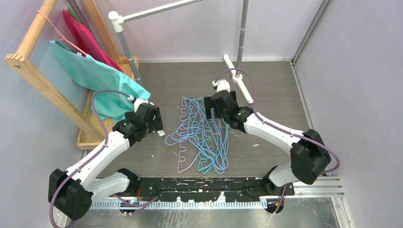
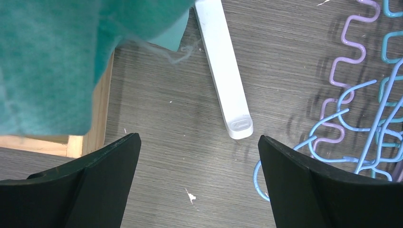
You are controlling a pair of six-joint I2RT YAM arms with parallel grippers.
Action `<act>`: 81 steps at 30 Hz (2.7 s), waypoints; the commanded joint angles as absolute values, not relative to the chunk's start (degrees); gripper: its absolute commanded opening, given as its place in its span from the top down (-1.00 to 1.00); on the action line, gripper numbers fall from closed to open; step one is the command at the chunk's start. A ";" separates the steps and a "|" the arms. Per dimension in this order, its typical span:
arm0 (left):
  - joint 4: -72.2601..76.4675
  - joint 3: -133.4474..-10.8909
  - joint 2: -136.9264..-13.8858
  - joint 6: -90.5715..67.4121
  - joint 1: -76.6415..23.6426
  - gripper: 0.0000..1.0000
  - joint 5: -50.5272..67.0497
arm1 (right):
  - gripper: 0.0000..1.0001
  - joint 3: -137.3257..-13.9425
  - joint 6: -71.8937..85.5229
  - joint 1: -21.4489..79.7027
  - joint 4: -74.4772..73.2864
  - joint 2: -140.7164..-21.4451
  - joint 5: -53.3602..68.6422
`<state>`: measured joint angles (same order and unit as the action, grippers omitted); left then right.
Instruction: Organize the hangers
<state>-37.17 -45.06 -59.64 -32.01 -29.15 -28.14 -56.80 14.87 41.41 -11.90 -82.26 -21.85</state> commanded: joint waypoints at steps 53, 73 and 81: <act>-41.04 -41.15 -53.44 -34.37 -29.27 -0.96 -30.84 | 0.56 -50.26 13.28 60.39 -11.99 -80.74 -1.65; -41.87 -40.34 -50.75 -36.48 -29.28 -0.96 -29.75 | 0.29 -47.49 12.73 60.43 -9.37 -83.36 -2.32; -41.54 -39.94 -50.80 -36.82 -29.27 -0.96 -29.45 | 0.35 -46.94 11.82 60.39 -8.62 -85.40 -3.58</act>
<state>-42.30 -39.99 -51.16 -35.59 -29.15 -29.32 -46.94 12.78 60.05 -11.33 -85.80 -2.42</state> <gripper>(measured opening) 0.979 0.352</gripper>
